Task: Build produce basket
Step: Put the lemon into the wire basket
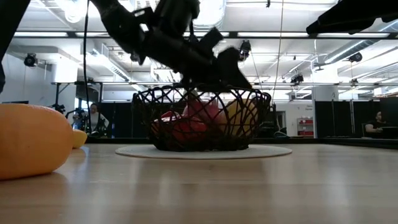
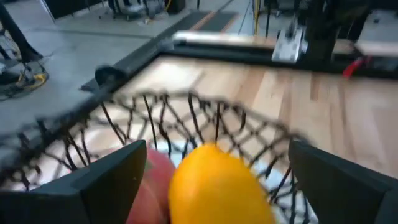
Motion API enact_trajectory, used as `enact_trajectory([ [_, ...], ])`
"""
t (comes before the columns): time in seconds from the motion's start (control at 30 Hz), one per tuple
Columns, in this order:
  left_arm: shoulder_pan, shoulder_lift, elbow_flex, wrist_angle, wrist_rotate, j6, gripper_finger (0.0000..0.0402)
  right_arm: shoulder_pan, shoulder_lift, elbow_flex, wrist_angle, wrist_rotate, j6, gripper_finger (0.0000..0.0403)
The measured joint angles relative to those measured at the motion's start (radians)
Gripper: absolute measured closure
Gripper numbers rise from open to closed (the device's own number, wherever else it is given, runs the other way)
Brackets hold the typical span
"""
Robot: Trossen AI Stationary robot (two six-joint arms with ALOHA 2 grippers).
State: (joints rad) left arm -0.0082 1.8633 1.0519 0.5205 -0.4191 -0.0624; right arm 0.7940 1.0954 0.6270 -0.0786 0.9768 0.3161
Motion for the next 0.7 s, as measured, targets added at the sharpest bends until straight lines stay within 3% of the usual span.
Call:
enact_trajectory([
  [0.37, -0.124, -0.301, 0.001, -0.168, -0.013, 0.091, 0.0021, 0.0, 0.0, -0.006, -0.021, 0.0, 0.025, 0.0165],
  [0.47, -0.201, -0.377, 0.0, -0.354, -0.122, 0.07, 0.0021, 0.0, 0.0, -0.014, -0.021, 0.0, 0.037, 0.0165],
  [0.57, -0.281, -0.441, -0.001, -0.649, -0.311, -0.082, 0.0021, 0.0, 0.0, -0.027, -0.021, 0.0, 0.066, 0.0165],
  [0.63, -0.327, -0.478, -0.002, -0.865, -0.406, -0.292, 0.0021, 0.0, 0.0, -0.039, -0.014, 0.0, 0.087, 0.0165],
  [0.7, -0.358, -0.515, -0.007, -1.103, -0.424, -0.562, 0.002, 0.0, 0.001, -0.049, -0.013, 0.001, 0.102, 0.0165],
])
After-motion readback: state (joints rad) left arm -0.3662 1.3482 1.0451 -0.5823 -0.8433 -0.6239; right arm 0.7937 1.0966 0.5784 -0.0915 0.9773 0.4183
